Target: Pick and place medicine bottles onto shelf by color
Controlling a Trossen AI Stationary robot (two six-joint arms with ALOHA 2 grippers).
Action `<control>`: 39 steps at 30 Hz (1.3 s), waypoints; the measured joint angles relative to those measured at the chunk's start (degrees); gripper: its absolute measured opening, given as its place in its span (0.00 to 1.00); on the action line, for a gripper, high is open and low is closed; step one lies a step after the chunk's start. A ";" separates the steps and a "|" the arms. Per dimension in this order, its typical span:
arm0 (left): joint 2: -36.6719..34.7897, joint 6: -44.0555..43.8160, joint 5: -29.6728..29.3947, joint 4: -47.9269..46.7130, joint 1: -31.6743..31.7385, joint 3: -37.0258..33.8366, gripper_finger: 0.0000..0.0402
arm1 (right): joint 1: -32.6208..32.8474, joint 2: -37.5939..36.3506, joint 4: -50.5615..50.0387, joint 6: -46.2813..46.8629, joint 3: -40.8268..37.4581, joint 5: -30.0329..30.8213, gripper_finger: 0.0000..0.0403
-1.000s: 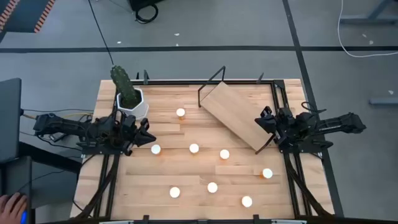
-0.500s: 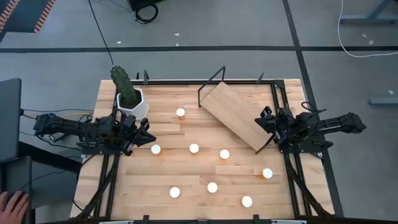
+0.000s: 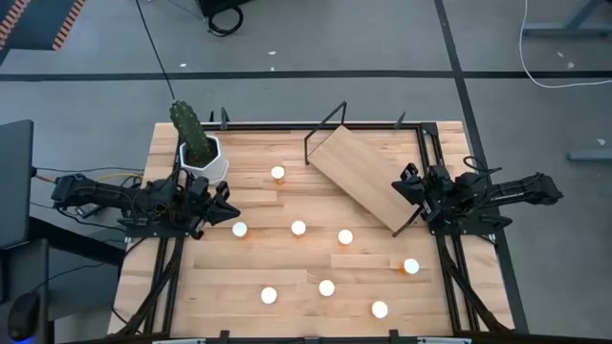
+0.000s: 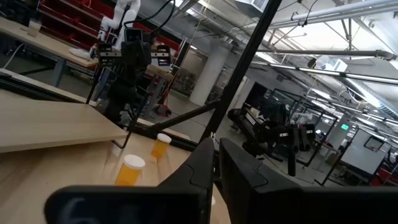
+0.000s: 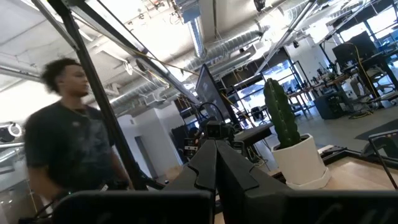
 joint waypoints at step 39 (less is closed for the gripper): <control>0.00 0.00 -0.05 0.00 0.03 0.00 0.06 | 0.00 0.00 -0.02 0.00 0.02 -0.01 0.02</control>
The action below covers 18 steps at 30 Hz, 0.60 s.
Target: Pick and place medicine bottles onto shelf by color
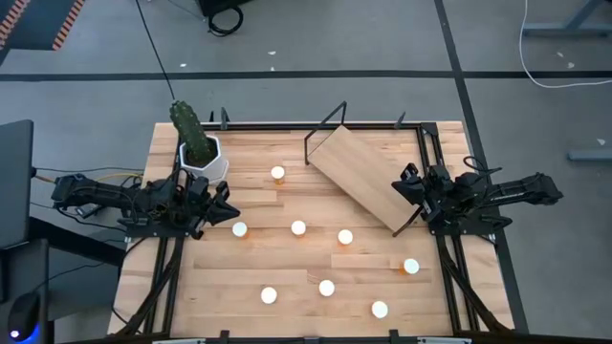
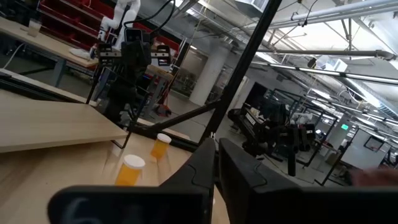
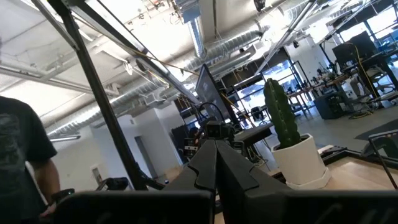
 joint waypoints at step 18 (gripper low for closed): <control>0.04 -5.44 -10.14 4.36 0.08 0.02 0.07 | 0.00 0.00 0.00 0.00 -0.02 0.01 0.02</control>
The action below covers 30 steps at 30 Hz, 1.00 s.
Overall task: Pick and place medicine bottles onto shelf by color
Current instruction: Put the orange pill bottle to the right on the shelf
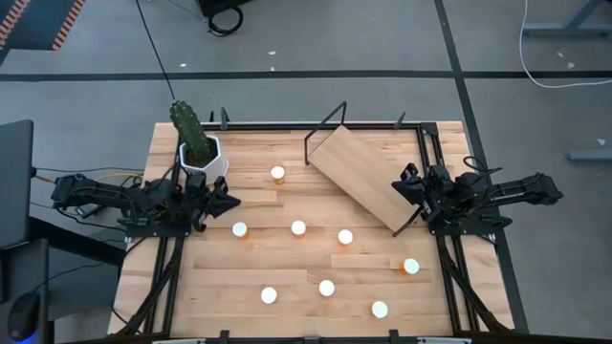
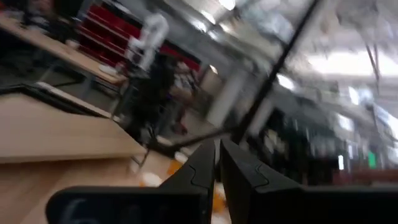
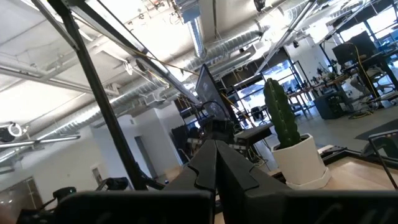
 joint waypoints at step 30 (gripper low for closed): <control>24.33 16.61 -0.99 -19.15 -0.04 57.22 0.08 | -1.87 20.99 -32.54 8.22 33.22 12.50 0.02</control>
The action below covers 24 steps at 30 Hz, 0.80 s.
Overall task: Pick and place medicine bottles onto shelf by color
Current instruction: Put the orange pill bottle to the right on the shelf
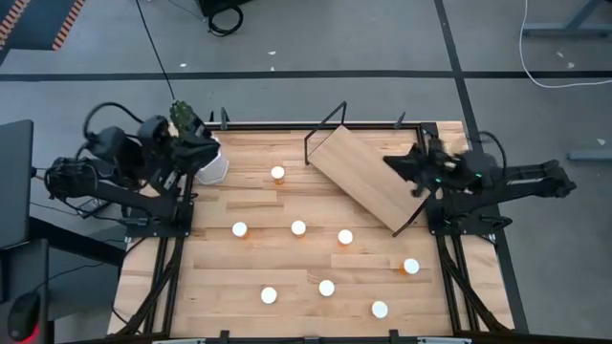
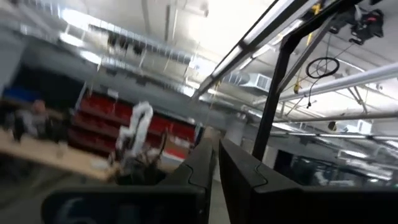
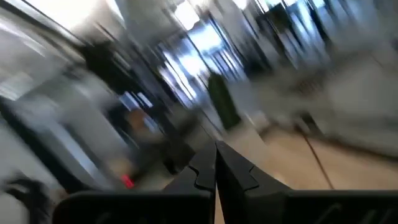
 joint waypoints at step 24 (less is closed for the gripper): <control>1.27 -5.99 -1.72 -18.65 0.00 0.79 0.07 | -3.89 45.24 -36.45 9.51 45.68 -10.37 0.02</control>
